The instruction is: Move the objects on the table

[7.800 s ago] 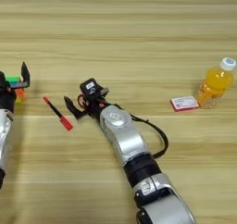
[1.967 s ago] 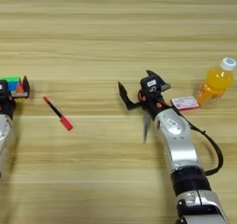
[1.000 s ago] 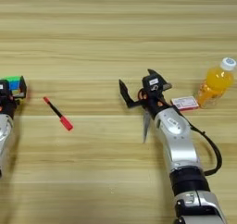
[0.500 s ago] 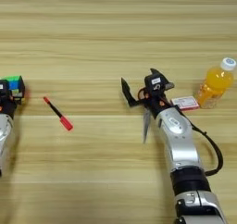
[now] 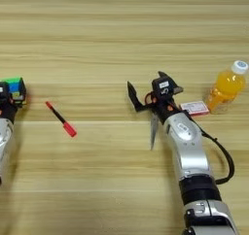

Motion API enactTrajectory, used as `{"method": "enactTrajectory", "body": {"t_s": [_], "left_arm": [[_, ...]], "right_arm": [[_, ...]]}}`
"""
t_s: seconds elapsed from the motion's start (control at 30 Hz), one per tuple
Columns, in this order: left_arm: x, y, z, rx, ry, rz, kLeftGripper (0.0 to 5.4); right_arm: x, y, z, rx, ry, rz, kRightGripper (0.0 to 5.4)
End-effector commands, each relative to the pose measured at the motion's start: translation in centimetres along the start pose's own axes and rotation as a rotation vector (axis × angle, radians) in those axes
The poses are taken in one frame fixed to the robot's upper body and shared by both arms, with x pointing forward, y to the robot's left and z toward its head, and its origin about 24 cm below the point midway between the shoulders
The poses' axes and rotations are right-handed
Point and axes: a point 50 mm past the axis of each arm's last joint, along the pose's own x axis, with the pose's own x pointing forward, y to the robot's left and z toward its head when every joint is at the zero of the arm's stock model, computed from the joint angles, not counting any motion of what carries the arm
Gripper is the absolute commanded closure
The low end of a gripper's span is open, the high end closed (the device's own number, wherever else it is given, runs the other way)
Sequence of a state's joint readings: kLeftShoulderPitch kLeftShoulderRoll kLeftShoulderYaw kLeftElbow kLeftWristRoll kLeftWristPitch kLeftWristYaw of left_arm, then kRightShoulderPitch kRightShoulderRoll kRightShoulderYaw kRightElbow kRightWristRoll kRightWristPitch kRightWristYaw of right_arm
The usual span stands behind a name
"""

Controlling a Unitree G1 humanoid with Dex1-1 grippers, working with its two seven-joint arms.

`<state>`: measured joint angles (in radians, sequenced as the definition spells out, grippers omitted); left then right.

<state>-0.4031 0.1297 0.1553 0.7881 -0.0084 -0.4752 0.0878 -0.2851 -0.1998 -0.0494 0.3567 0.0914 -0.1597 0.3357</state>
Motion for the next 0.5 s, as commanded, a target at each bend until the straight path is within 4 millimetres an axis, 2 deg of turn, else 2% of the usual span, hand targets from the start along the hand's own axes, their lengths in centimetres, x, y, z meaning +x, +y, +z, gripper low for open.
{"method": "enactTrajectory", "body": {"t_s": [0.03,0.3,0.5], "left_arm": [[0.0,-0.7,1.4,-0.010,-0.061,-0.029,2.18],[-0.3,-1.1,2.2,-0.020,-0.077,-0.048,2.18],[-0.6,-3.6,3.2,-0.032,-0.103,-0.143,2.18]], "right_arm": [[0.2,-0.3,0.4,0.001,-0.005,-0.007,0.00],[0.2,-0.3,0.4,0.002,-0.003,-0.009,0.00],[0.3,-0.5,0.5,0.002,-0.006,-0.016,0.00]]}}
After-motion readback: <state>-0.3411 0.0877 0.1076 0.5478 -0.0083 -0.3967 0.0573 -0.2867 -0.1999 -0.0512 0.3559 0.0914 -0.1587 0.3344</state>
